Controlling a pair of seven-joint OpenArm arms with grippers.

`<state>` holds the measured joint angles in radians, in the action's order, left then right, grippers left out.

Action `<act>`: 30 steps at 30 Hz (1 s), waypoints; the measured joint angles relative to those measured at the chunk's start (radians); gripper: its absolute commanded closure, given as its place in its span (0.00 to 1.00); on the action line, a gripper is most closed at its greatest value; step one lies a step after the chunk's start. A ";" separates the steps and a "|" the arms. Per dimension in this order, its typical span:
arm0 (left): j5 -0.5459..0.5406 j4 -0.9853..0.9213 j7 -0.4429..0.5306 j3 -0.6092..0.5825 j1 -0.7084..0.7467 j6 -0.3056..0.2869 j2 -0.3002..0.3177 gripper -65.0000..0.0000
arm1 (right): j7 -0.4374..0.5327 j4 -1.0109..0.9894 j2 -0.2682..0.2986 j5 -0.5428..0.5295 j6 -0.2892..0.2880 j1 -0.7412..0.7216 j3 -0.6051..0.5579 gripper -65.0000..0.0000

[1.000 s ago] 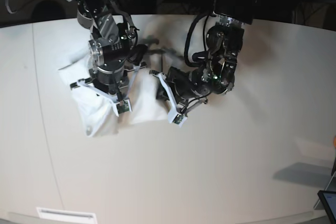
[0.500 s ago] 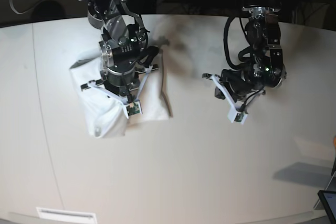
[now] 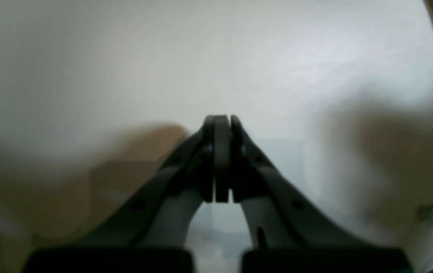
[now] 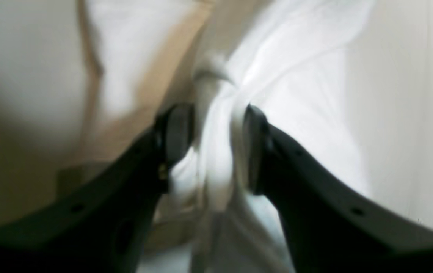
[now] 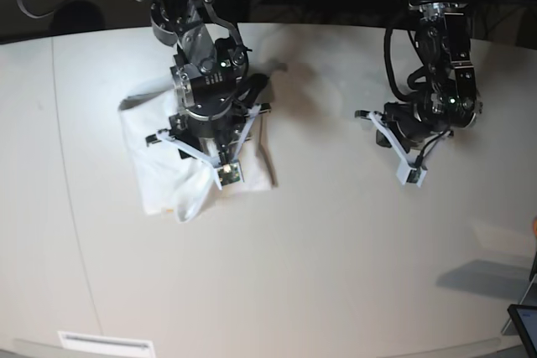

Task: Fold the T-shirt properly
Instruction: 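Lower the folded end onto the stack and open the right gripper, then raise the right gripper away and move the left gripper over the bundle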

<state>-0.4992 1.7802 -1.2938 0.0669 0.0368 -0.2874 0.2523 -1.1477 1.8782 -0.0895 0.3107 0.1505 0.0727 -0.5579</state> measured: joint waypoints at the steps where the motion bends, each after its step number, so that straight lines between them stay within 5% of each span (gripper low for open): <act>1: -0.002 0.000 0.000 0.000 0.000 0.000 0.000 1.00 | -0.001 0.000 0.000 -0.041 -0.004 0.001 -0.016 0.58; 7: -0.002 -0.003 0.000 0.000 -0.002 0.000 0.000 1.00 | -0.002 0.042 -0.002 -0.155 0.000 0.000 -0.016 0.51; 15: -0.003 -0.064 0.045 -0.001 0.008 0.000 0.054 1.00 | 0.003 0.090 0.019 -0.135 -0.003 -0.033 0.046 0.52; 17: 0.000 -0.065 0.050 0.000 0.017 0.000 0.079 1.00 | 0.003 0.090 0.028 -0.060 0.002 -0.026 0.102 0.61; 20: -0.005 -0.064 0.052 0.000 0.052 0.000 0.111 1.00 | 0.003 0.091 0.033 -0.023 0.001 0.003 0.134 0.96; 21: -0.002 -0.063 0.051 0.001 0.062 0.000 0.116 1.00 | 0.003 0.093 0.032 -0.027 -0.004 0.022 0.137 1.00; 30: -0.004 -0.059 0.049 0.092 0.094 0.000 0.118 1.00 | 0.074 0.093 0.010 -0.036 -0.003 0.175 0.145 1.00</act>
<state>-0.5030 1.7210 -1.2446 0.1593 0.1310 -0.2878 0.3706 -1.0733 1.9709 -0.0795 0.2749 0.1474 0.2478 -0.4126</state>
